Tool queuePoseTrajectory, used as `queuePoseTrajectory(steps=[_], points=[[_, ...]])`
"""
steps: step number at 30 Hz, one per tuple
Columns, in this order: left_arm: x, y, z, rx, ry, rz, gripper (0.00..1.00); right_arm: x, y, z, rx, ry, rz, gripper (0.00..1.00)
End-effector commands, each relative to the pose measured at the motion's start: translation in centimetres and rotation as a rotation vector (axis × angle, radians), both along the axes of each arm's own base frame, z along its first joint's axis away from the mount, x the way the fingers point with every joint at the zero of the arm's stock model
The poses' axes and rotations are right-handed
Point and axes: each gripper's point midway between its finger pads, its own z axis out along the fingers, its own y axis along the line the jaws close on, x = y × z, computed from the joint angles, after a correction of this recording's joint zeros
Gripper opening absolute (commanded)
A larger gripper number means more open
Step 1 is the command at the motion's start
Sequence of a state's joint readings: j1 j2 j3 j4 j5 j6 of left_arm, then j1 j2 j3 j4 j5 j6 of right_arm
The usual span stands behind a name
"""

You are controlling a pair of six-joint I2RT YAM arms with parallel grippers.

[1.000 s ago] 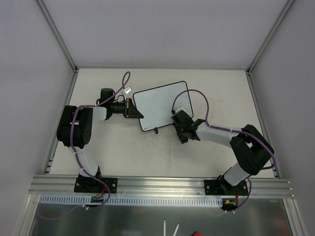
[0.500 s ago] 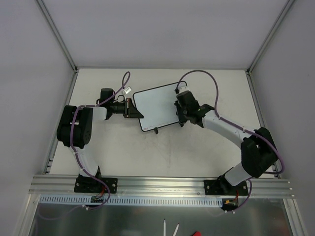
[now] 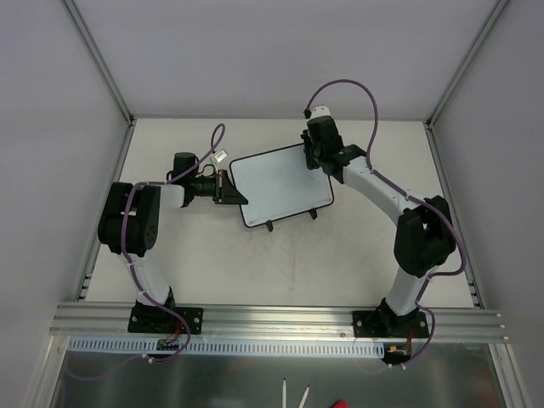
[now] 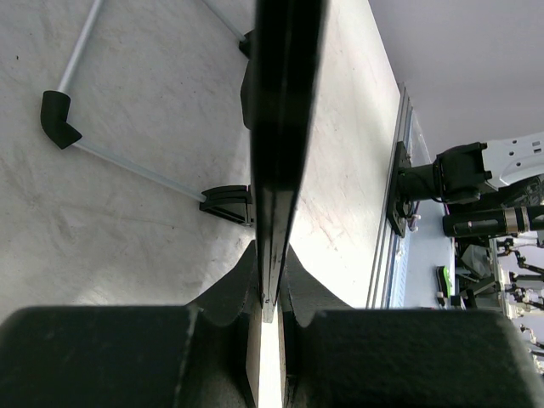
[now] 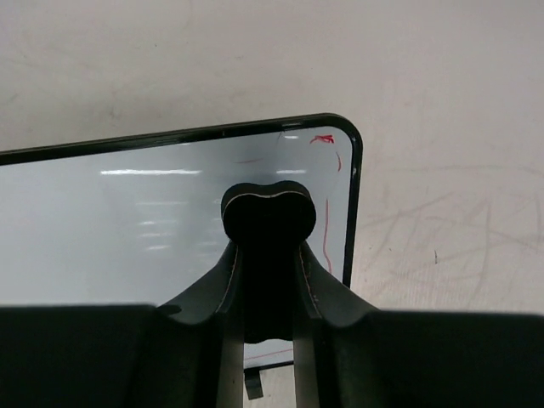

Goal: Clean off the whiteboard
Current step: Hold the whiteboard at the whiteboard stand.

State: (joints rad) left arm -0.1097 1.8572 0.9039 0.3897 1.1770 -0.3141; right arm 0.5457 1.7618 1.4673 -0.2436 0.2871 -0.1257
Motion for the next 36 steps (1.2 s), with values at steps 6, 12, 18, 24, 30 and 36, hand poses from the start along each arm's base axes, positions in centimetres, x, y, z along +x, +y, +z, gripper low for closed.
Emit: queuePoseTrajectory(steps=[6,12,18,24,30,36], points=[[0.6,0.6,-0.1,0.022,0.0,0.047,0.0,4.2,0.1,0.6,-0.031,-0.087,-0.027,0.0],[0.6,0.6,-0.1,0.022,-0.005,0.045,0.0,5.3,1.0,-0.2,-0.032,-0.087,-0.006,0.0],[0.6,0.4,-0.3,0.033,-0.008,0.042,0.0,4.8,2.5,-0.7,0.012,-0.06,0.062,0.0],[0.5,0.2,-0.4,0.046,-0.009,0.036,0.0,4.3,3.1,-0.8,0.03,-0.05,0.08,0.0],[0.5,0.2,-0.4,0.051,-0.011,0.036,0.0,5.4,0.1,-2.1,-0.032,-0.043,-0.06,0.0],[0.5,0.2,-0.4,0.051,-0.009,0.036,0.0,6.2,-3.6,-3.2,-0.044,-0.025,-0.179,0.0]])
